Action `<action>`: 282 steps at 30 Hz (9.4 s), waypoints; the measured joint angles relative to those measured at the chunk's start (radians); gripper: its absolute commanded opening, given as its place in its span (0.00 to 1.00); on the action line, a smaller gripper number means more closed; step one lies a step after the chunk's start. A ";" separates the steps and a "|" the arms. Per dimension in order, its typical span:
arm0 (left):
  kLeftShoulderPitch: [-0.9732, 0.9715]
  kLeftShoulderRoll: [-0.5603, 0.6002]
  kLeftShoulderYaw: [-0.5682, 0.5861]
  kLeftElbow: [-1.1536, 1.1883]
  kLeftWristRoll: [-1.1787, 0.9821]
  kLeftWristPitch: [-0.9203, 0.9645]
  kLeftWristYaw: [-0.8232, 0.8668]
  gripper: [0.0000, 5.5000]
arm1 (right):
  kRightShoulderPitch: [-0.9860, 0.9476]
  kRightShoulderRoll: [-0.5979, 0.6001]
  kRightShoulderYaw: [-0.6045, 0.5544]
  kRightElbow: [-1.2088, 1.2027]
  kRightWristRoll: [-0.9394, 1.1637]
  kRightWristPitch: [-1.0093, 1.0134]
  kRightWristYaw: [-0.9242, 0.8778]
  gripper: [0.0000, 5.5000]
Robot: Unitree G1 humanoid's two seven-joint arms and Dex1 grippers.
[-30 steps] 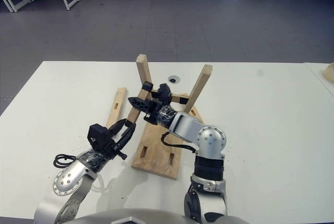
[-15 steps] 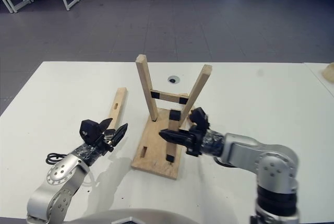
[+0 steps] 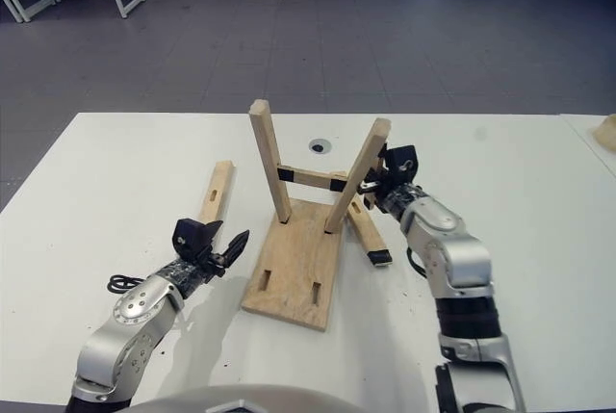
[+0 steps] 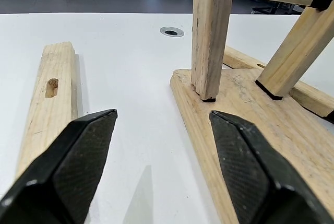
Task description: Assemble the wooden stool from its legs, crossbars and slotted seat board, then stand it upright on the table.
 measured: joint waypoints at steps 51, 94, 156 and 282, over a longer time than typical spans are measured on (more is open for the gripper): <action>-0.018 -0.019 -0.003 0.021 0.048 -0.001 -0.005 0.60 | 0.101 0.153 -0.074 0.135 -0.112 -0.221 0.039 0.07; -0.005 -0.035 -0.008 0.020 0.056 0.000 0.006 0.60 | 0.377 0.207 -0.117 0.006 -0.254 -0.539 -0.179 0.07; -0.017 -0.067 -0.023 0.030 0.096 -0.003 0.017 0.60 | -0.030 0.219 -0.323 -0.197 -0.134 0.166 -0.370 0.41; -0.312 0.382 0.032 -0.009 -0.599 -0.002 -0.557 0.37 | 0.344 -0.266 -0.148 -0.211 0.482 0.325 0.333 1.00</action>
